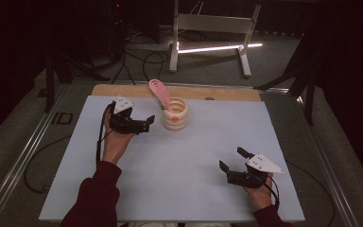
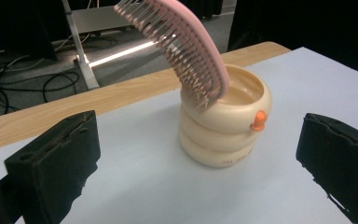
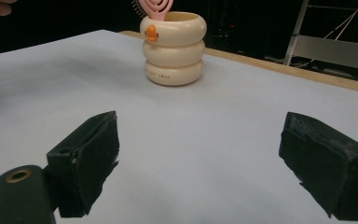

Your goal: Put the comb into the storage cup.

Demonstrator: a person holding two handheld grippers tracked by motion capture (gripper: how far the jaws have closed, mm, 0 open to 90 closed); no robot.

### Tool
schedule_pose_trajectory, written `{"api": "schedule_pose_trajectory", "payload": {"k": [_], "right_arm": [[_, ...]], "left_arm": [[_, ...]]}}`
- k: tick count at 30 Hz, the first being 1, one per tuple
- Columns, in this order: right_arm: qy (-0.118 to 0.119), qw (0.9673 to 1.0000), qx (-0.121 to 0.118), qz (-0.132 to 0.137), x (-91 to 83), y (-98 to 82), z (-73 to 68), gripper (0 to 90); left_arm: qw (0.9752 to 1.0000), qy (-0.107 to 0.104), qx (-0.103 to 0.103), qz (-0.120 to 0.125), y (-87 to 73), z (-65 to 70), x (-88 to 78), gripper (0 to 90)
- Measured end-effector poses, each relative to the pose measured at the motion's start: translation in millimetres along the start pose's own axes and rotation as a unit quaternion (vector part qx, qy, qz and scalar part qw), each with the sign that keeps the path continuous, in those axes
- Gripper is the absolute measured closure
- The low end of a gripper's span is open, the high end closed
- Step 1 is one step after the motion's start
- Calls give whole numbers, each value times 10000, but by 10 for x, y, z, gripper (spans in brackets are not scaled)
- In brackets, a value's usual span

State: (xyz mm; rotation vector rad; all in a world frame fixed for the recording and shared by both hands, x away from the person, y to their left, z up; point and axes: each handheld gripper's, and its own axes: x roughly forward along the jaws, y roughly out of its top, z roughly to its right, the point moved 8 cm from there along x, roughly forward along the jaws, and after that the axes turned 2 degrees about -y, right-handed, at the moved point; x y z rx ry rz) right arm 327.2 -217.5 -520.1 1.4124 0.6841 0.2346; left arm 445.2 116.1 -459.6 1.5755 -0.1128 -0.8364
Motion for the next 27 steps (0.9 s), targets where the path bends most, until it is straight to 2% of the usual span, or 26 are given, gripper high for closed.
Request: {"api": "schedule_pose_trajectory", "payload": {"k": [14,23,27], "right_arm": [[-6,10000,12,13,-7,15,13,116],[-22,10000,-12,34,-18,40,12,114],[-27,10000,-6,19,-18,45,11,110]], "left_arm": [[9999,-25,5,155,-193,4,-233,4],[9998,17,42,213,-396,24,-368,4],[9997,68,93,213,-568,37,-434,4]]}}
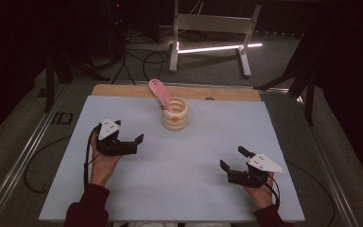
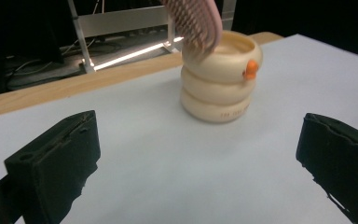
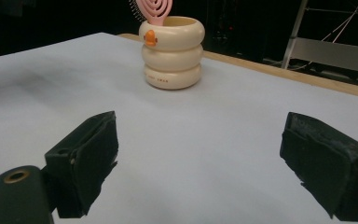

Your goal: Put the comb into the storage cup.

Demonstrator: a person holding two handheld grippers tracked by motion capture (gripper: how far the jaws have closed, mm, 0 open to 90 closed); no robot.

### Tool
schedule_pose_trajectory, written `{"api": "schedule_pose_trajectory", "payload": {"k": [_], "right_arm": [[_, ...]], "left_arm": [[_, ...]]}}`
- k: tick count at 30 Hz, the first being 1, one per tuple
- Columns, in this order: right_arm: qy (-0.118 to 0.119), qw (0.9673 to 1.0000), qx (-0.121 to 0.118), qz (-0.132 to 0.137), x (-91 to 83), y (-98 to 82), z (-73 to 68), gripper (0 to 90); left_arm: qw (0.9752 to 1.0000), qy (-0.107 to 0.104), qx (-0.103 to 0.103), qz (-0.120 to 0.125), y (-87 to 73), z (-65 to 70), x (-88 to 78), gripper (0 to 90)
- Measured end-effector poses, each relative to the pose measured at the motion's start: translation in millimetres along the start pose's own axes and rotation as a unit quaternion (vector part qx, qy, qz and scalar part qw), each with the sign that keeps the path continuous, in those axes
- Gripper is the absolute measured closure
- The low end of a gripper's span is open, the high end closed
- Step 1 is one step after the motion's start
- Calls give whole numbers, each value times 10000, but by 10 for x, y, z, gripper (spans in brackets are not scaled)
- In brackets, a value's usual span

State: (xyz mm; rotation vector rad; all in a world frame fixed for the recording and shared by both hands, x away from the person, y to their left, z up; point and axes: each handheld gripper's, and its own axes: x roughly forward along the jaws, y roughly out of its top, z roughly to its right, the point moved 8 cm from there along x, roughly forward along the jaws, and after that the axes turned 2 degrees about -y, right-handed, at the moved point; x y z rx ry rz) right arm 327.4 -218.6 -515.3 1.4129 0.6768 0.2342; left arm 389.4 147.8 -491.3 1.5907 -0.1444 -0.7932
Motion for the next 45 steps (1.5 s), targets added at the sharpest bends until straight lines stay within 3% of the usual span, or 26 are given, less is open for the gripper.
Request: {"api": "schedule_pose_trajectory", "payload": {"k": [12,20,30,35,45], "right_arm": [[15,10000,24,19,-5,22,8,99],[76,10000,30,41,-5,47,-19,93],[5,10000,52,70,-33,43,18,93],[-69,9999,52,69,-55,29,72,93],[-157,9998,73,97,-83,41,152,93]], "left_arm": [[9999,101,-63,100,-256,-11,-181,4],[9993,299,132,205,-409,-58,-436,4],[9972,608,77,432,-496,-152,-696,3],[9966,590,16,568,-479,-197,-753,3],[9973,515,102,515,-540,-200,-755,3]]}}
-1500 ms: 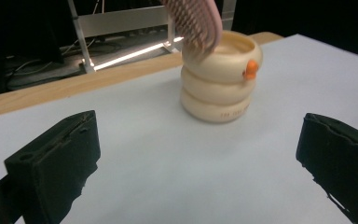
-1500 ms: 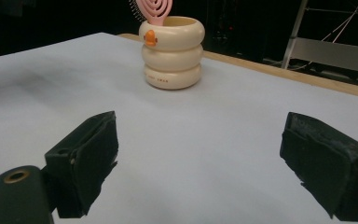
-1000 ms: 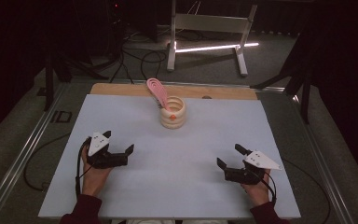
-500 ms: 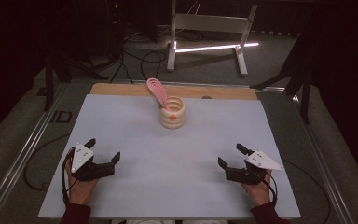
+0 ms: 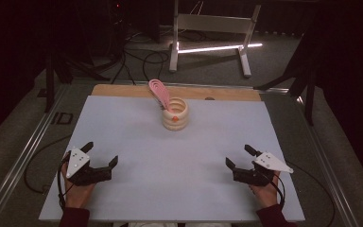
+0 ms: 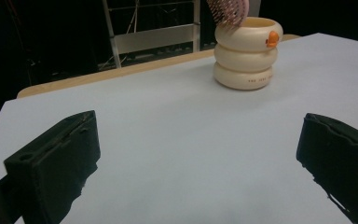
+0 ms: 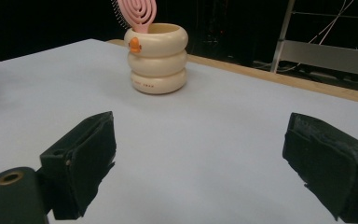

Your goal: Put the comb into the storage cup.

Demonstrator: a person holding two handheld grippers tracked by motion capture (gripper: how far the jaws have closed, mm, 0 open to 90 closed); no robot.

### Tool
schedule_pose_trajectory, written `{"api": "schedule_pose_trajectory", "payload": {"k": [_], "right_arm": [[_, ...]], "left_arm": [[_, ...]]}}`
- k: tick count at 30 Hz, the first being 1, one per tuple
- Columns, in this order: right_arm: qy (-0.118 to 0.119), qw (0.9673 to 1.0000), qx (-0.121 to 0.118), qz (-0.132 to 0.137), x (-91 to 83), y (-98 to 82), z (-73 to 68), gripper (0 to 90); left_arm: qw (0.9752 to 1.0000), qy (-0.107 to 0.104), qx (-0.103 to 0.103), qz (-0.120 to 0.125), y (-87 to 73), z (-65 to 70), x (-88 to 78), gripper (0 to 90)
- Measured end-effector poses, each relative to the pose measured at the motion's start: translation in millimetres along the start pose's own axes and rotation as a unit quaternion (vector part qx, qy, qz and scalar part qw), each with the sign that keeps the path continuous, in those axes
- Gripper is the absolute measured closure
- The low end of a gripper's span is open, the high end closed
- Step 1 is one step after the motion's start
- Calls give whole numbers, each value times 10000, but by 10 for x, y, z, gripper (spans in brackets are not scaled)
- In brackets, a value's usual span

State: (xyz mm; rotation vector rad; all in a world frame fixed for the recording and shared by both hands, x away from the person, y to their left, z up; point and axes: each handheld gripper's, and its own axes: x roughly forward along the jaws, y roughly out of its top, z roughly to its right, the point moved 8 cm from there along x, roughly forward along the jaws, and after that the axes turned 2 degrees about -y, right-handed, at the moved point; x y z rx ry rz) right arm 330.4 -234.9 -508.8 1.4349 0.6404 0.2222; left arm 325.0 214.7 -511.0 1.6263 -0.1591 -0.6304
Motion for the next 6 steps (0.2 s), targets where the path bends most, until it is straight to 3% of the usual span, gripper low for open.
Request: {"api": "schedule_pose_trajectory", "payload": {"k": [6], "right_arm": [[28,10000,-11,-25,13,-6,-18,93]], "left_arm": [[9999,-18,-84,77,1,-20,-14,3]]}}
